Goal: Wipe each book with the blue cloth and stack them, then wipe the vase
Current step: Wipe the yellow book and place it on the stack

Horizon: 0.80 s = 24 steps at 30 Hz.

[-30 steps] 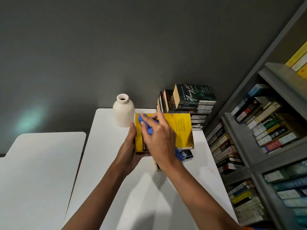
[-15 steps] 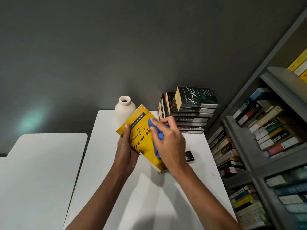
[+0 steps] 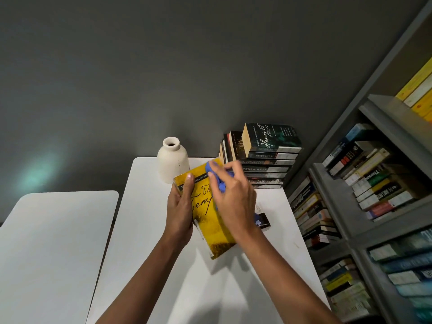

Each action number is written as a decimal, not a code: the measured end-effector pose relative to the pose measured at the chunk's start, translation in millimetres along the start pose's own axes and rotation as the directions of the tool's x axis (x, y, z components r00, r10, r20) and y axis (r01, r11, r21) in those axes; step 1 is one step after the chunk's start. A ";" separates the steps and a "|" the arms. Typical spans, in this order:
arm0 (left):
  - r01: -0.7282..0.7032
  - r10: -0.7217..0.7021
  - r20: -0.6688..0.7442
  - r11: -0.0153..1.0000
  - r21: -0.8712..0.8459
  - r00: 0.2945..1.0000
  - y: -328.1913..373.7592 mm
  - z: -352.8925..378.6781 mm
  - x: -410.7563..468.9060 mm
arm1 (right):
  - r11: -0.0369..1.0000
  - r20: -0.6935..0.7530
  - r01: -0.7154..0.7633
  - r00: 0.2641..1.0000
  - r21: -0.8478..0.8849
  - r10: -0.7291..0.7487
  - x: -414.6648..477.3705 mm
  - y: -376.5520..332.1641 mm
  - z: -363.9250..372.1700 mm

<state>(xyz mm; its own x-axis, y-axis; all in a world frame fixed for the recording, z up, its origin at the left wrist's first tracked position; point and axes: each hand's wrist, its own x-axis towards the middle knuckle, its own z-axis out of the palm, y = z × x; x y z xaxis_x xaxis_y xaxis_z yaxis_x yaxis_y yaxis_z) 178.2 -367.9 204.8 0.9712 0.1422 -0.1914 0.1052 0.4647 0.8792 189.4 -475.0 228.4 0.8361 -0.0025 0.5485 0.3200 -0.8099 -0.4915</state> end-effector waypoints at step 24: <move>-0.019 0.019 -0.003 0.999 0.029 1.000 8.8 -2.6 5.1 | 0.999 0.005 0.032 0.999 -0.027 -0.032 -6.7 7.7 -12.9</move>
<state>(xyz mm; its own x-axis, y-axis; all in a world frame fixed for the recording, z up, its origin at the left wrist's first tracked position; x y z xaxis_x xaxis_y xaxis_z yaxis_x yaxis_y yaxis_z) 183.5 -360.8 210.4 0.9723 0.1537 -0.1763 0.0934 0.4360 0.8951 180.5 -488.8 229.6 0.8275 0.0263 0.5608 0.3346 -0.8252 -0.4551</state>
